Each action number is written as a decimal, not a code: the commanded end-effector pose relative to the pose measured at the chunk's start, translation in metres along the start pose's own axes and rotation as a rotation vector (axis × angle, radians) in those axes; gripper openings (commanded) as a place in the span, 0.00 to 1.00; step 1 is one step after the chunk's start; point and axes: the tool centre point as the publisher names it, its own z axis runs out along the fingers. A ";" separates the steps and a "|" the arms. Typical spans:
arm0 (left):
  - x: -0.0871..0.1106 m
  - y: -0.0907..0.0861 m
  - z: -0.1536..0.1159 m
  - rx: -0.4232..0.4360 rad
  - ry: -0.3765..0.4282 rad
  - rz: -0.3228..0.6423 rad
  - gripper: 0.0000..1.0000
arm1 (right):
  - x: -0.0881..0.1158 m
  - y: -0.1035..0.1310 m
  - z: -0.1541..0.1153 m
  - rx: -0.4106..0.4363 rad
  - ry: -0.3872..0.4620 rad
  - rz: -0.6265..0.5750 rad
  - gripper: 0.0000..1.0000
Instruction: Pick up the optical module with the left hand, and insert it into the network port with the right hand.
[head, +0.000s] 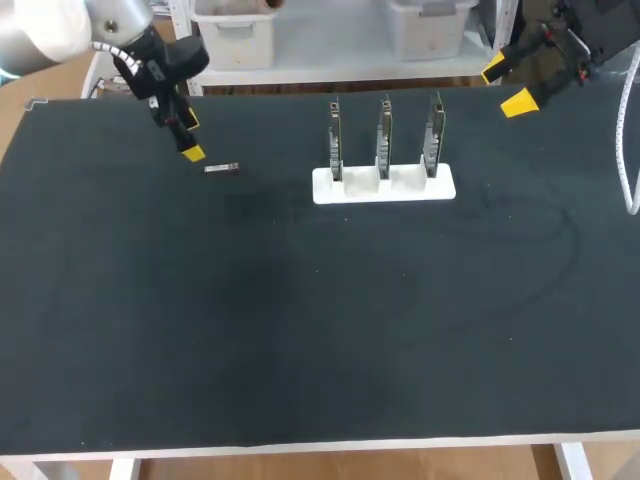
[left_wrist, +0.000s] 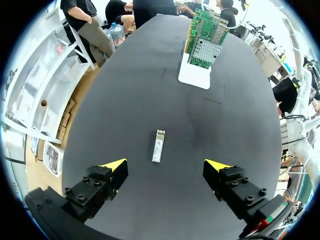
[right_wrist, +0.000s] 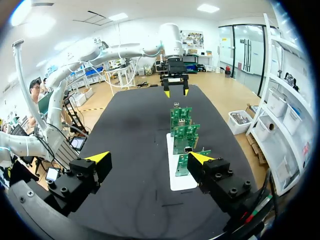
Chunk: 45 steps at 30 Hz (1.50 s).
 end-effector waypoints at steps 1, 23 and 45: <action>0.001 -0.004 0.001 -0.010 0.002 -0.002 1.00 | 0.000 0.001 0.000 0.002 0.000 -0.001 1.00; -0.008 -0.003 0.023 0.019 -0.011 -0.010 1.00 | 0.000 0.001 0.000 0.002 0.000 -0.001 1.00; -0.012 -0.003 0.023 0.041 -0.057 -0.019 1.00 | 0.000 0.001 0.000 0.002 0.000 -0.001 1.00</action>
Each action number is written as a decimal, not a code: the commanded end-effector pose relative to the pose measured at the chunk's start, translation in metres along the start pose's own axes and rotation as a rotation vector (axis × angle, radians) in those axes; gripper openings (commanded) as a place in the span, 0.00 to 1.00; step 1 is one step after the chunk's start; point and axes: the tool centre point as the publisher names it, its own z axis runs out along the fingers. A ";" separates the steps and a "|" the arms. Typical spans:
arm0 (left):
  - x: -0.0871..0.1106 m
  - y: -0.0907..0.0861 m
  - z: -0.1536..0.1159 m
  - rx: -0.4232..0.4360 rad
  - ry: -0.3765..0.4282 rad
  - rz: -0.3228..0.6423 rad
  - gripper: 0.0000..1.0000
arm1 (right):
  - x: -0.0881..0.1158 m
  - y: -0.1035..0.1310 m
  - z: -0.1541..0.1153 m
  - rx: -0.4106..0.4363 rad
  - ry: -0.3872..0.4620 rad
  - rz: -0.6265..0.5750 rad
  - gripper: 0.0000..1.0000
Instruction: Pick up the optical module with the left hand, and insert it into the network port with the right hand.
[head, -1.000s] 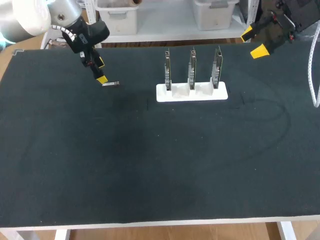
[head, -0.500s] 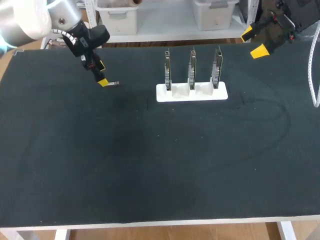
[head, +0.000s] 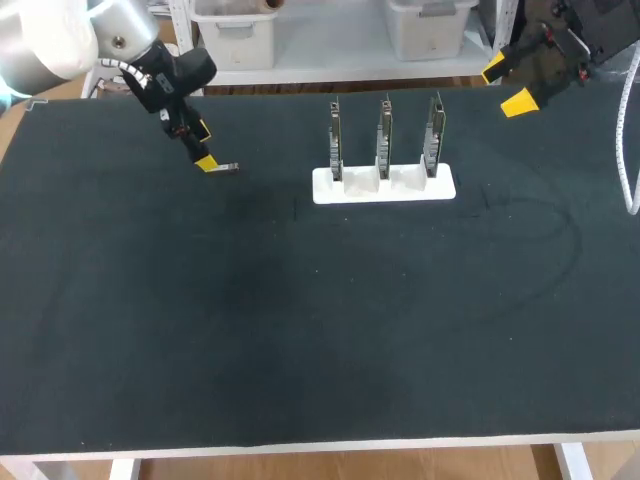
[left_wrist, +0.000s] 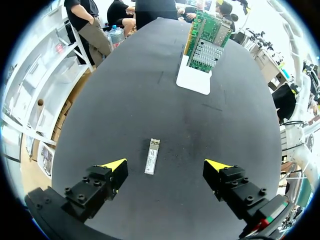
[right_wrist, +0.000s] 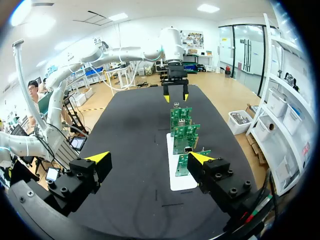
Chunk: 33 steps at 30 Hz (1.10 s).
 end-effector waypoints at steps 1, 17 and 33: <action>-0.002 0.004 0.000 0.008 0.004 0.002 1.00 | 0.000 0.001 0.000 0.001 0.000 -0.001 1.00; 0.026 0.009 0.029 0.070 0.017 -0.073 1.00 | 0.000 0.001 0.000 0.001 0.000 -0.001 1.00; 0.022 0.019 0.011 0.002 0.082 -0.031 1.00 | 0.000 0.001 0.000 0.001 0.000 -0.001 1.00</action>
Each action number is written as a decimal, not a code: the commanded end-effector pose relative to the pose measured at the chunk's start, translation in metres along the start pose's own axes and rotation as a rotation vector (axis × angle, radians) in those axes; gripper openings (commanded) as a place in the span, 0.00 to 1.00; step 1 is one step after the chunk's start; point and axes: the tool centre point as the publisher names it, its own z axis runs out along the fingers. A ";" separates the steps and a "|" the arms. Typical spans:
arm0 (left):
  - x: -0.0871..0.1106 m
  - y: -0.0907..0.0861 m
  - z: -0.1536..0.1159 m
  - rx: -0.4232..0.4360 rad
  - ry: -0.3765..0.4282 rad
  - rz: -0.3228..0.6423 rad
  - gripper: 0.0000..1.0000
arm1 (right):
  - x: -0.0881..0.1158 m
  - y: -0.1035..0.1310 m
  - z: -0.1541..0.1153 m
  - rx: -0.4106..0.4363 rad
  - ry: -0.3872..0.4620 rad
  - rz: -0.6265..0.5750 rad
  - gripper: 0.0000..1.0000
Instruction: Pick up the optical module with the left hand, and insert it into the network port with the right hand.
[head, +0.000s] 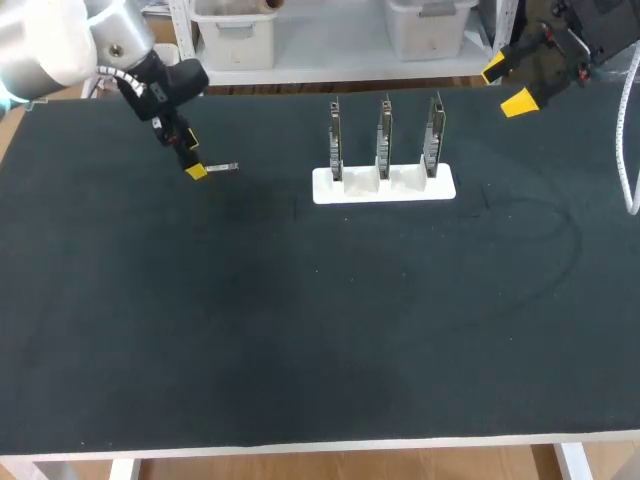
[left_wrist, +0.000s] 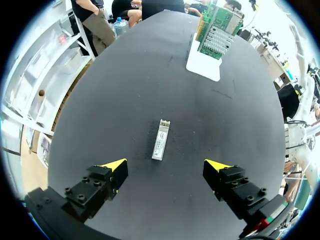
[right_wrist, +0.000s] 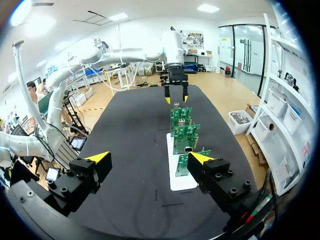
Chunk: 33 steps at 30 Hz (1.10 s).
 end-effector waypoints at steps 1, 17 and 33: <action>-0.005 0.008 0.001 0.014 0.022 0.005 1.00 | 0.000 0.001 0.000 0.001 0.000 -0.001 1.00; -0.019 0.029 0.001 -0.016 0.059 0.080 1.00 | 0.000 0.001 0.000 0.001 0.000 -0.001 1.00; -0.014 0.022 0.015 0.031 0.044 0.059 1.00 | 0.000 0.001 0.000 0.001 0.000 -0.001 1.00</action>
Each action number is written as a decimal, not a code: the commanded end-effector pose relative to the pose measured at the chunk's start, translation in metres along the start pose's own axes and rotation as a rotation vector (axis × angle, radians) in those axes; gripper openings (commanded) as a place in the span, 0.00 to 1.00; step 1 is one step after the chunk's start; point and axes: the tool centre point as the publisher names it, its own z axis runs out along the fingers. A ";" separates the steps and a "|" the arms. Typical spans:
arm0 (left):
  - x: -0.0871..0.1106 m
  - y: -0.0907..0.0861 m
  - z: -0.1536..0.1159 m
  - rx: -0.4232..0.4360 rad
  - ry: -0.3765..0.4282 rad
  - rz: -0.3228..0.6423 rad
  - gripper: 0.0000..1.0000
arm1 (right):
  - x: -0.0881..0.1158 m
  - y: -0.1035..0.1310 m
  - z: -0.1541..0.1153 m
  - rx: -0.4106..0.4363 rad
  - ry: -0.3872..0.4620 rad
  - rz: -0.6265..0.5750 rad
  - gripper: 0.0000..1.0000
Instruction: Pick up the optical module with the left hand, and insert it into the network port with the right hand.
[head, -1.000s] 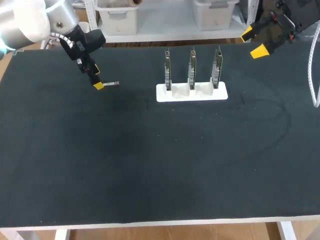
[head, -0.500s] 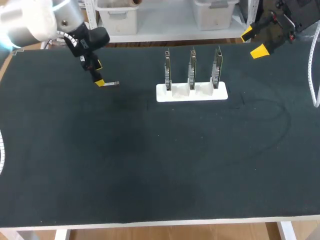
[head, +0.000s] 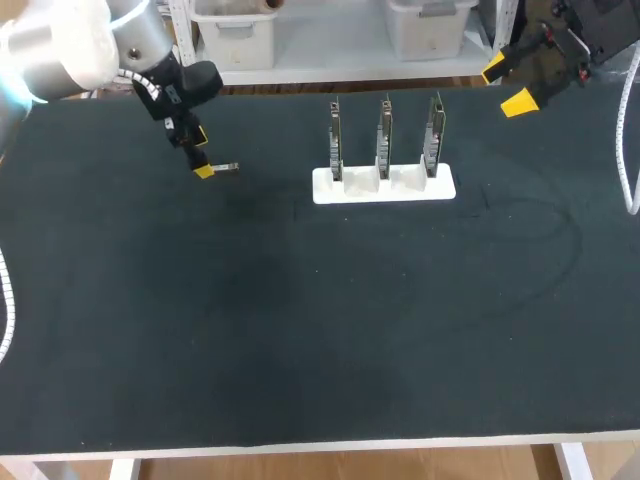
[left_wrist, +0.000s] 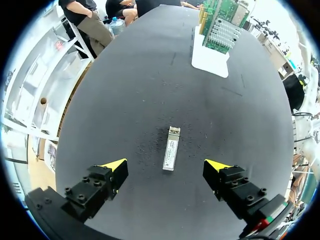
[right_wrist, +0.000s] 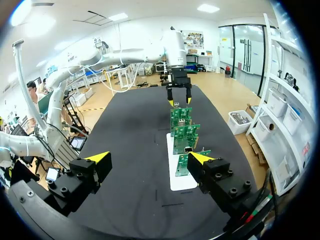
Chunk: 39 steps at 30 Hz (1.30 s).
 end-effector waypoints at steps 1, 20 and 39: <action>-0.003 0.008 0.004 0.083 0.005 -0.003 1.00 | 0.000 0.001 0.000 0.001 0.000 -0.001 1.00; -0.005 0.005 0.011 0.106 0.024 -0.003 1.00 | 0.000 0.001 0.000 0.001 0.000 -0.001 1.00; -0.004 0.006 0.009 0.125 0.011 0.004 1.00 | 0.000 0.001 0.000 0.001 0.000 -0.001 1.00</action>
